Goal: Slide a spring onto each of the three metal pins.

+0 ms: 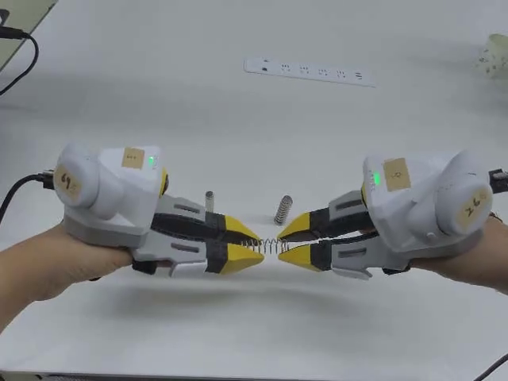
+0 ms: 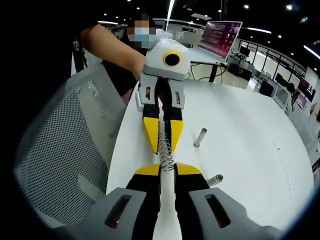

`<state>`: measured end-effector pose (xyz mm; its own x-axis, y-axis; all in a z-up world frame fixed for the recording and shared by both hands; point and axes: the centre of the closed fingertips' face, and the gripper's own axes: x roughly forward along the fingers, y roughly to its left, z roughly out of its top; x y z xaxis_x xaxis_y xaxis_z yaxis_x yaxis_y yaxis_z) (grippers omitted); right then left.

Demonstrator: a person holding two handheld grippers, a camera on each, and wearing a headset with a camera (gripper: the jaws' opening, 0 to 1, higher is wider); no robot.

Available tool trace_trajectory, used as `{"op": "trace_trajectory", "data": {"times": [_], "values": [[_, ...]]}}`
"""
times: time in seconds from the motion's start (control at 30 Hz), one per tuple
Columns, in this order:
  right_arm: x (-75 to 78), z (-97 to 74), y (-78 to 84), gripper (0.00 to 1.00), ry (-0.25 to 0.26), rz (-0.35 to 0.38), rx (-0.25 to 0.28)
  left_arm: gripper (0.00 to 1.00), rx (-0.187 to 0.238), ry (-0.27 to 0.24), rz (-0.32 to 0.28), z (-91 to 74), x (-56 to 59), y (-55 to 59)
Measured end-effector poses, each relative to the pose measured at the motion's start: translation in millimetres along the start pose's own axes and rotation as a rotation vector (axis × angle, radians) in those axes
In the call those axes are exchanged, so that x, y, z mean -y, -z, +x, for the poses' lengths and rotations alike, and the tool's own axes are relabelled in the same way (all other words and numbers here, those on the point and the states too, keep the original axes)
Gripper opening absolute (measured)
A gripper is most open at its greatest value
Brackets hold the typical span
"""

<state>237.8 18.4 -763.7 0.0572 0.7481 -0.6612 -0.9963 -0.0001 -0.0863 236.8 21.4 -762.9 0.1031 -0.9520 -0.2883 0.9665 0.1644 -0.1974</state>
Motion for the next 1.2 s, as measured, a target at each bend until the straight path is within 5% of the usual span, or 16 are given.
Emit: {"op": "trace_trajectory", "data": {"times": [0.53,0.83,1.0,1.2], "values": [[1.9,-4.4,-23.8,0.08,0.010,-0.051,0.063,0.02,-0.022,-0.015,0.023,0.4,-4.2,3.8],[1.6,-3.6,-36.6,0.08,0.006,-0.018,0.123,0.02,-0.023,-0.017,0.032,2.3,-3.8,3.1],[-0.2,-2.4,-52.5,0.08,-0.002,0.037,0.206,0.02,-0.021,-0.014,0.039,2.7,-1.8,2.2],[-1.3,2.4,-58.5,0.08,0.005,0.037,0.225,0.02,-0.026,-0.018,0.049,2.9,-1.0,3.1]]}}
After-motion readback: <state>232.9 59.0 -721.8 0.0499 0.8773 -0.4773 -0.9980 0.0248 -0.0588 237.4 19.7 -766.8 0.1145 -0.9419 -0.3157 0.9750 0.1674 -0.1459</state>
